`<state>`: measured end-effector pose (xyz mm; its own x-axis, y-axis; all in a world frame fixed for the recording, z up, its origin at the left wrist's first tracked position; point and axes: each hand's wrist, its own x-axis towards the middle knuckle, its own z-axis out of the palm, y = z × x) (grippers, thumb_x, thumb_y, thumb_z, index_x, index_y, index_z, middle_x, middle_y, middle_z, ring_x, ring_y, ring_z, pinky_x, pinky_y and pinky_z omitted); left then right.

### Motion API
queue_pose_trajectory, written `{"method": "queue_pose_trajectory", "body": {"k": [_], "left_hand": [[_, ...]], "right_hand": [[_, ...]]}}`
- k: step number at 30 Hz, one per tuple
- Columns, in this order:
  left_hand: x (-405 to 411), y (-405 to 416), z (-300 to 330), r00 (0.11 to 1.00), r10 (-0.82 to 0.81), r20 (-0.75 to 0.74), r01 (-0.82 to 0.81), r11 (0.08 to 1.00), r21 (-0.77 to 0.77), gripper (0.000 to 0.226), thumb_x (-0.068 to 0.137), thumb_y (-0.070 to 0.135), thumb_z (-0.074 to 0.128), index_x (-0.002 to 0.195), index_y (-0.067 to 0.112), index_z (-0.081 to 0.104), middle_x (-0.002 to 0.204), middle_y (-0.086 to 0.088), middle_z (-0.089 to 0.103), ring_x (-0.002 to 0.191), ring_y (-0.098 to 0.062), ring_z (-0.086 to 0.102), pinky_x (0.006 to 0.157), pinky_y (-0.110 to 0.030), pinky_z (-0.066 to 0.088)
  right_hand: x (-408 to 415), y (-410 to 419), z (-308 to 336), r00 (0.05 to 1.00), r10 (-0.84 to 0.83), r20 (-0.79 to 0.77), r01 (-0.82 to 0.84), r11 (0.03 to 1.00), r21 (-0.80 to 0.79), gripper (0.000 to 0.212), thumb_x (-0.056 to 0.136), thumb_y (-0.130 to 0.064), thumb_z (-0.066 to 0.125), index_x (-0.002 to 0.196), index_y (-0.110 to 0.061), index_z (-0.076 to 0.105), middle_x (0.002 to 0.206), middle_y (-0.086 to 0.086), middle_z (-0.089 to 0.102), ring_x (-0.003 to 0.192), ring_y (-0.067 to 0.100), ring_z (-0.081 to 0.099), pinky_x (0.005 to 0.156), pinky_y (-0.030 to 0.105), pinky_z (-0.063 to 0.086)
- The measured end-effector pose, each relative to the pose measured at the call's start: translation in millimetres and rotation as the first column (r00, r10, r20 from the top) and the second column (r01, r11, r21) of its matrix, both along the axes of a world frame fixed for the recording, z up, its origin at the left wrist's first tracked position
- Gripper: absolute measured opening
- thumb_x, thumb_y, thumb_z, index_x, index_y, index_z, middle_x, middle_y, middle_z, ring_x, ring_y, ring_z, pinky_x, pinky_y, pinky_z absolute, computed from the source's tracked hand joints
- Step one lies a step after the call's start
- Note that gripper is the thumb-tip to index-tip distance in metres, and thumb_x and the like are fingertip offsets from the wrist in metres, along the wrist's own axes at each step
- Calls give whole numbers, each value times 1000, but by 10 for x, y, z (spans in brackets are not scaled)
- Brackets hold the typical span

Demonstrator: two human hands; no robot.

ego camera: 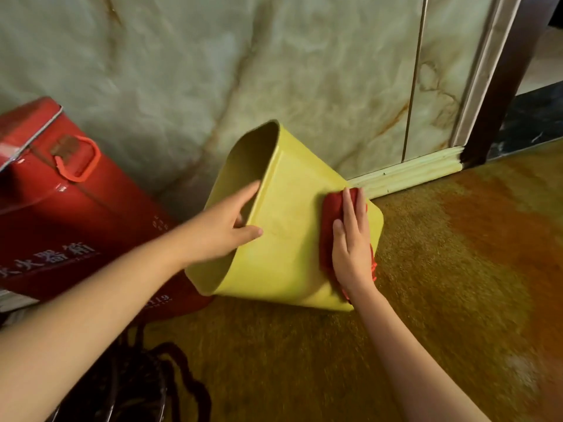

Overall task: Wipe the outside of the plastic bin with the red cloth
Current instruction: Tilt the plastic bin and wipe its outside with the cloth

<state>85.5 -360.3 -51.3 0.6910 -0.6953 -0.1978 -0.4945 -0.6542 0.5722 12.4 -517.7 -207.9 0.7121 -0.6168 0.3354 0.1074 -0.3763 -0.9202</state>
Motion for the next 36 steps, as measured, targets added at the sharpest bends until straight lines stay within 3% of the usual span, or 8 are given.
{"method": "queue_pose_trajectory", "body": {"k": [2, 5, 11, 18, 25, 28, 32, 36], "left_hand": [[-48, 159, -117, 974, 41, -223, -80, 982, -172, 68, 86, 10, 51, 140, 34, 17, 131, 8, 51, 109, -3, 56, 93, -29, 47], [52, 137, -73, 944, 56, -324, -152, 949, -277, 65, 87, -1, 45, 140, 28, 21, 136, 8, 49, 115, -4, 53, 96, -28, 46], [210, 202, 3, 920, 31, -391, -126, 967, -222, 66, 83, -6, 47, 139, 23, 26, 136, 11, 48, 116, 0, 51, 93, -16, 43], [247, 308, 20, 901, 117, -418, -210, 960, -186, 68, 83, -2, 49, 140, 25, 24, 142, 10, 42, 123, -3, 45, 104, -28, 37], [290, 38, 62, 917, 44, -397, -81, 994, -78, 74, 83, -4, 50, 142, 20, 14, 151, 6, 26, 133, -3, 30, 111, -32, 28], [308, -2, 55, 907, 50, -418, -90, 993, -78, 71, 83, -2, 52, 140, 26, 21, 132, 20, 45, 116, 10, 46, 92, -12, 42], [328, 11, 67, 901, 67, -429, -107, 992, -70, 71, 82, 0, 54, 135, 37, 24, 110, 32, 58, 99, 12, 56, 73, -9, 48], [255, -231, 105, 911, 21, -411, -31, 999, -18, 72, 82, 2, 55, 140, 27, 20, 142, 16, 39, 119, 5, 44, 101, -20, 37]], "right_hand": [[43, 28, -15, 996, 80, -37, -78, 995, 64, 52, 92, -29, 29, 142, -37, 15, 157, -7, 0, 144, 10, 3, 119, 44, 9], [77, 147, 146, 982, 187, -10, -186, 981, 61, 55, 91, -27, 30, 143, -39, 14, 157, -11, -1, 143, 4, -2, 120, 40, 5], [80, 383, 106, 976, 166, -141, -209, 898, -387, 50, 92, -58, 19, 139, -56, 4, 155, -20, -10, 145, 12, -16, 112, 55, -5], [-156, 149, -465, 909, 7, -417, 2, 1000, 22, 49, 93, -54, 24, 132, -58, -5, 154, -11, -19, 144, 13, -16, 116, 57, 5], [2, 613, 83, 997, 67, -43, -77, 947, -313, 52, 94, -53, 25, 142, -51, 5, 156, -12, -14, 146, 12, -6, 116, 39, 7], [175, 301, 50, 993, 15, -120, -37, 982, -186, 52, 95, -43, 35, 143, -46, 14, 159, -5, -2, 146, 18, 6, 117, 39, 16], [-238, 99, -475, 909, -64, -412, 139, 978, 156, 53, 97, -38, 35, 140, -49, 7, 160, -3, -6, 146, 23, 9, 116, 46, 22], [-423, 539, -291, 984, -67, -168, 59, 997, -53, 56, 93, -44, 31, 139, -54, 0, 155, -8, -6, 146, 21, 4, 117, 46, 15]]}}
